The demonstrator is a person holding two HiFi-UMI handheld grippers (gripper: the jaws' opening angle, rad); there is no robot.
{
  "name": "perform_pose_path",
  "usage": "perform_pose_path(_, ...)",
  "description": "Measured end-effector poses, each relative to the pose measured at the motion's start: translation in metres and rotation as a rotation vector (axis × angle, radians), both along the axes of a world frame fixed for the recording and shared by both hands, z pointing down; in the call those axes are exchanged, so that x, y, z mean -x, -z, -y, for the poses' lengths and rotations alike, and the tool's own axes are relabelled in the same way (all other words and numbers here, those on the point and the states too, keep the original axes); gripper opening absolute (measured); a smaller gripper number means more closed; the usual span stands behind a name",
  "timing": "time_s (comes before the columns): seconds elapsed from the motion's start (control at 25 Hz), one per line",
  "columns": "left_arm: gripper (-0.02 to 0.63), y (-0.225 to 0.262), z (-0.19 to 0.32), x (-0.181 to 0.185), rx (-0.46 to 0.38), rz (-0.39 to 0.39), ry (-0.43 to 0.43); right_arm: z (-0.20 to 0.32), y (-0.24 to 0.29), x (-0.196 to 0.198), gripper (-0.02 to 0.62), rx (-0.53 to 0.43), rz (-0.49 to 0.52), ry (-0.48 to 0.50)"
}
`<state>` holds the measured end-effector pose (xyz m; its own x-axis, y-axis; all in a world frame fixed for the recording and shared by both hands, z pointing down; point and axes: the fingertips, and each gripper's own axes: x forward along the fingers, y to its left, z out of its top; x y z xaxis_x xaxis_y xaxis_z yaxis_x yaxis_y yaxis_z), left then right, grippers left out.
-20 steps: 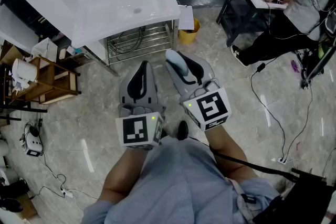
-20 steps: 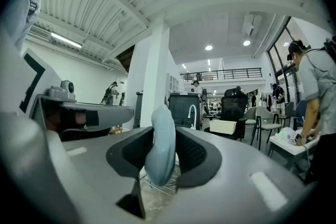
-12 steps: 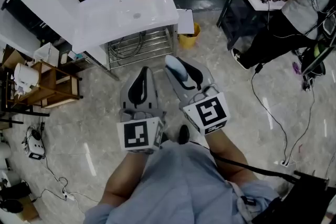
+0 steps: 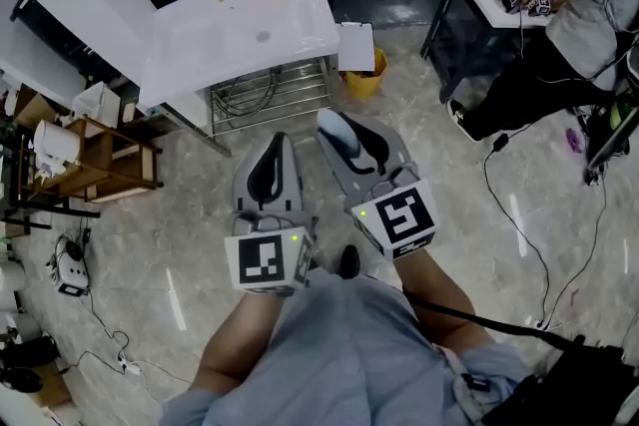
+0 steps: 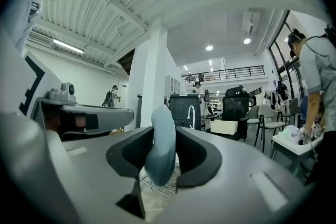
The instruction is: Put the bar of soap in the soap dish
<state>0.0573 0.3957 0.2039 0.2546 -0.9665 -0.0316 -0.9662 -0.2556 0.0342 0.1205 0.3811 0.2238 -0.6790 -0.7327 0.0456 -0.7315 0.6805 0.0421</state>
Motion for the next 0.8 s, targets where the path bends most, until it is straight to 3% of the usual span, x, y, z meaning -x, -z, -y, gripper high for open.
perform_pose_path(0.4,0.006,-0.016,0.045,0.004,0.032,-0.006,0.019,0.045,-0.004,-0.002,0.123,-0.003,0.007,0.026)
perform_pose_path(0.6,0.006,-0.031,0.095,0.019,0.047,-0.014,0.002,0.096,-0.014,0.014,0.123,0.005,0.0,0.004)
perform_pose_path(0.8,0.006,-0.034,0.163,0.056,0.048,-0.007,-0.005,0.16,-0.02,0.049,0.123,0.021,-0.007,0.004)
